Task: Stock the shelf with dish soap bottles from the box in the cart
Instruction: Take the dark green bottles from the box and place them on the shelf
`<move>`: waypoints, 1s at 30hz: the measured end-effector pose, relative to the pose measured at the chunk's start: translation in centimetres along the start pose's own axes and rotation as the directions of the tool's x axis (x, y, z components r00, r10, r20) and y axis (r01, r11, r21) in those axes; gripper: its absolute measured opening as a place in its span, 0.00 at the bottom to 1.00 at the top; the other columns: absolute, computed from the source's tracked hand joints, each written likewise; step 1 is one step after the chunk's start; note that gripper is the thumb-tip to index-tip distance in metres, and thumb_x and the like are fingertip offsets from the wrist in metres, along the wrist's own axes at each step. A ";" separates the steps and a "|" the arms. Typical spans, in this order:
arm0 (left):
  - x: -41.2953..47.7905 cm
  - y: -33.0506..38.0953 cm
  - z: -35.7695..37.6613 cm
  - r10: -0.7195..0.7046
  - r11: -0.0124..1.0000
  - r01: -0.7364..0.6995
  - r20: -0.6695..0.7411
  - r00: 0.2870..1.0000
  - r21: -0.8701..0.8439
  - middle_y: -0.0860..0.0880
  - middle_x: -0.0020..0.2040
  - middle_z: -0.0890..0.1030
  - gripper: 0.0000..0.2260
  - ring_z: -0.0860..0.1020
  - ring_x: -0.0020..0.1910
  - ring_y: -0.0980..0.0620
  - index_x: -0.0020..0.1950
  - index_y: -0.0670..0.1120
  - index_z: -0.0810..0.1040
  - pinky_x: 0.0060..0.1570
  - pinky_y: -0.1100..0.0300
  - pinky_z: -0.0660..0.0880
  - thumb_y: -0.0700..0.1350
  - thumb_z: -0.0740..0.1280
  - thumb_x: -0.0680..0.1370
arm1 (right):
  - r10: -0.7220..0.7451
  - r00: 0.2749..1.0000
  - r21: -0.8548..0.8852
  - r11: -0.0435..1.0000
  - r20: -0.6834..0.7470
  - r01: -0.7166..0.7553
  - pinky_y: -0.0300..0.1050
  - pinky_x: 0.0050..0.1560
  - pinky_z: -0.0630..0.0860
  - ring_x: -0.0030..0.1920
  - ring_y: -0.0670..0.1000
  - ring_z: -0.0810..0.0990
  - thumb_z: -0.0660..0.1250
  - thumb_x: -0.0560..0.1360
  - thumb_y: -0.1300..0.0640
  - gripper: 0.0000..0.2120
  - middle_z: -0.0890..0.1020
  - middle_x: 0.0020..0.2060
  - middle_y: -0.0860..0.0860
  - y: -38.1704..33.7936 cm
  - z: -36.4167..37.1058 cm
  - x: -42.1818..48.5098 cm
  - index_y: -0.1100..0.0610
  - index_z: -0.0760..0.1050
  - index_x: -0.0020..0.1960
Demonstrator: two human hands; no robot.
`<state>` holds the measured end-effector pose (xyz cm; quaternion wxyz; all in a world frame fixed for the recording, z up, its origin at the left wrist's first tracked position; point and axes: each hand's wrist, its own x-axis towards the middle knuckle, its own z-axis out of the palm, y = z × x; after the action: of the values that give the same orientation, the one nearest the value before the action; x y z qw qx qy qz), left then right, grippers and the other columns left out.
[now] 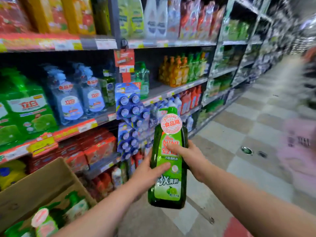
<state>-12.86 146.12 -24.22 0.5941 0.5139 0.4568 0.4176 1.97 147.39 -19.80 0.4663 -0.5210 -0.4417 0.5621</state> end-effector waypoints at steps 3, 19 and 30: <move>2.3 0.7 5.0 0.043 0.999 -0.042 0.048 0.998 -0.016 0.55 0.45 0.85 0.17 0.84 0.43 0.54 0.61 0.51 0.72 0.46 0.57 0.80 0.39 0.69 0.74 | -0.016 0.999 -0.007 1.000 -0.032 0.016 0.51 0.53 0.80 0.49 0.56 0.84 0.73 0.71 0.60 0.13 0.85 0.50 0.56 -1.3 -5.2 0.3 0.57 0.78 0.54; 18.5 3.4 14.2 0.037 0.991 -0.064 0.218 0.975 0.116 0.56 0.51 0.83 0.14 0.83 0.48 0.56 0.58 0.59 0.72 0.48 0.61 0.79 0.46 0.69 0.75 | -0.047 0.987 0.055 0.997 -0.155 0.056 0.53 0.52 0.80 0.49 0.55 0.85 0.75 0.69 0.55 0.22 0.85 0.51 0.54 -3.8 -18.9 12.0 0.56 0.72 0.61; 36.5 8.2 14.1 0.078 0.991 -0.097 0.190 0.979 0.094 0.52 0.49 0.83 0.15 0.83 0.41 0.57 0.61 0.54 0.72 0.38 0.65 0.79 0.46 0.69 0.75 | -0.097 0.981 0.041 0.994 -0.169 0.105 0.56 0.56 0.79 0.49 0.54 0.85 0.76 0.68 0.53 0.24 0.85 0.51 0.53 -9.1 -22.9 30.0 0.55 0.72 0.61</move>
<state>9.12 179.15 -19.46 0.5877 0.6002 0.3973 0.3695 24.74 178.73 -17.58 0.5425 -0.5313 -0.4127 0.5031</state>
